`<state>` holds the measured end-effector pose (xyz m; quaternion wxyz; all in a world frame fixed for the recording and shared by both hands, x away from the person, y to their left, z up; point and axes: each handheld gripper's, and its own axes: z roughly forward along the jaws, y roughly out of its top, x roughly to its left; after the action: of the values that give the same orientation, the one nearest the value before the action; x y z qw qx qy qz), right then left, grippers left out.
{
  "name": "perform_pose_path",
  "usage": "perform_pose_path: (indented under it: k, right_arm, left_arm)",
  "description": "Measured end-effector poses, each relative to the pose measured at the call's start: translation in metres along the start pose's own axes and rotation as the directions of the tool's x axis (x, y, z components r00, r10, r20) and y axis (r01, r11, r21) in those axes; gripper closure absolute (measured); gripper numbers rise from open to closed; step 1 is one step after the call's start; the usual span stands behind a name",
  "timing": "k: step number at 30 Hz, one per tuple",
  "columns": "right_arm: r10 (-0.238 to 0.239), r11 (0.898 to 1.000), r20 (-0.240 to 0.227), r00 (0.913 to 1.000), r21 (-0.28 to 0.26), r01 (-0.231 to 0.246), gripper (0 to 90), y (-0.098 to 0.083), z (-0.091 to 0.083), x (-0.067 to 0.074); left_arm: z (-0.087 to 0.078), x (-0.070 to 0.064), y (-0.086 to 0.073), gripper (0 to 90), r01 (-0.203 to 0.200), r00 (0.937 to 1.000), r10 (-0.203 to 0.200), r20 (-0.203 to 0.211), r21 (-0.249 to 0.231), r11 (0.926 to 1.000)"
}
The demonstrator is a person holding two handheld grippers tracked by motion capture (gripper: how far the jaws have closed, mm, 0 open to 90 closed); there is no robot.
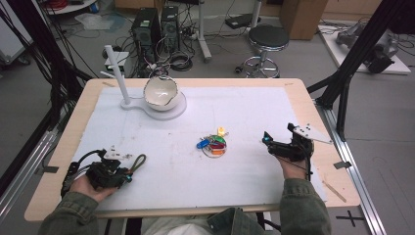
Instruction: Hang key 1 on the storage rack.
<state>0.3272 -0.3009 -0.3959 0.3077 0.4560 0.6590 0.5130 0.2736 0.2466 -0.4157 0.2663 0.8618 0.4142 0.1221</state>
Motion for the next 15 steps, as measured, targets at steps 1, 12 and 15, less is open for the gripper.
perform_pose_path:
  k: [1,12,15]
  right_arm:
    - [0.001,1.0,0.0,1.0,0.0,-0.001,0.6,0.0,0.0,0.0]
    - [-0.003,1.0,-0.001,1.0,0.003,0.003,0.6,0.0,0.001,0.0]
    - [-0.003,1.0,-0.005,1.0,0.004,0.003,0.6,0.0,0.001,0.0]
  left_arm:
    - [-0.001,0.001,0.0,69.5,0.003,1.0,-0.003,0.001,-0.003,1.0]
    - [-0.006,0.011,0.0,70.1,0.074,0.9972,-0.073,0.015,-0.083,0.9938]
    - [-0.006,0.015,0.001,70.2,0.093,0.9953,-0.091,0.033,-0.09,0.9916]
